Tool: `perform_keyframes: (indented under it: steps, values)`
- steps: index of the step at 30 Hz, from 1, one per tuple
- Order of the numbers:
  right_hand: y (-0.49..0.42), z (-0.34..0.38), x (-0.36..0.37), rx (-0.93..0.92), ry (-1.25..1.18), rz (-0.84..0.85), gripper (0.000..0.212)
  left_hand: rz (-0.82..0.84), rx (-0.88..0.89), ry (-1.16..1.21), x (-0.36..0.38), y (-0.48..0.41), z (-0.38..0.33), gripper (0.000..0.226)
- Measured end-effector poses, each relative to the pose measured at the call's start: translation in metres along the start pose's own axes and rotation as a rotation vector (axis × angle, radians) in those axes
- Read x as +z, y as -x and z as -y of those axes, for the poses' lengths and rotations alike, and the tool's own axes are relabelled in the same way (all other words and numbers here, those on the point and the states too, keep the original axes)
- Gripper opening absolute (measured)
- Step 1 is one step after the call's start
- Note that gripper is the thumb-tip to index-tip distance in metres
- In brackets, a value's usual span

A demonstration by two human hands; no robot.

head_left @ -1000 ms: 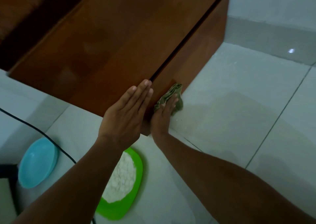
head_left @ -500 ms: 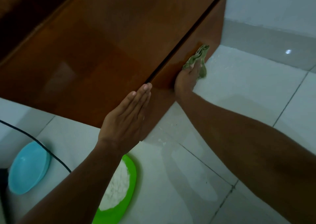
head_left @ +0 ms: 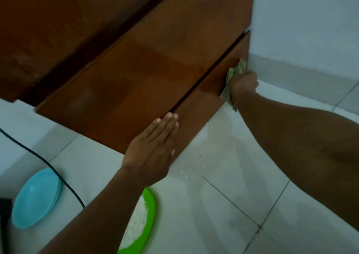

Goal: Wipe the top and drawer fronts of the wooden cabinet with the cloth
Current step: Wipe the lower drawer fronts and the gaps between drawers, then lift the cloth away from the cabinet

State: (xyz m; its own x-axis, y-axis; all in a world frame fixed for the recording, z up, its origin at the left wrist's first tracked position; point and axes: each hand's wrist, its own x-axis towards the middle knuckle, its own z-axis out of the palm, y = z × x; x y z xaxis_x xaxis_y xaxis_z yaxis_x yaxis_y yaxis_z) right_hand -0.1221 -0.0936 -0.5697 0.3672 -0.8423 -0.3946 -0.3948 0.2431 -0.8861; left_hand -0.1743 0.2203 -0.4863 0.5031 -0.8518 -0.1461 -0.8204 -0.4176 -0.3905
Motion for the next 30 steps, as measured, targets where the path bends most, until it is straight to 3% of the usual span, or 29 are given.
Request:
perform_keyframes:
  steps: [3, 9, 11, 13, 14, 18, 20, 25, 30]
  values:
    - [0.018, 0.003, -0.009, 0.003, -0.009, 0.076, 0.049, 0.085, -0.025, 0.087, -0.016, 0.001, -0.007, 0.067]
    - [0.052, 0.020, -0.032, -0.057, -0.103, 0.454, 0.045, 0.138, -0.111, 0.218, -0.050, 0.000, -0.017, 0.067]
    - [0.055, 0.030, -0.041, -0.078, -0.131, 0.566, 0.055, 0.160, -0.140, 0.237, -0.063, -0.003, -0.018, 0.068]
    - [0.060, 0.040, -0.051, -0.095, -0.039, 0.681, 0.067, 0.168, -0.179, 0.265, -0.074, -0.009, -0.019, 0.069]
    - [0.065, 0.047, -0.058, -0.126, 0.051, 0.720, 0.063, 0.166, -0.198, 0.281, -0.080, -0.012, -0.019, 0.069]
    - [0.075, 0.073, -0.076, -0.425, 0.490, 0.641, 0.021, 0.159, -0.238, 0.350, -0.098, -0.022, -0.024, 0.069]
    - [0.080, 0.085, -0.081, -0.686, 0.789, 0.566, 0.024, 0.142, -0.245, 0.340, -0.106, -0.023, -0.026, 0.069]
    - [0.102, 0.117, -0.101, -1.046, 1.190, 0.476, 0.036, 0.090, -0.278, 0.293, -0.127, -0.031, -0.022, 0.069]
    - [0.111, 0.162, -0.119, -1.187, 1.319, 0.420, 0.029, 0.028, -0.283, 0.236, -0.165, -0.037, -0.010, 0.070]
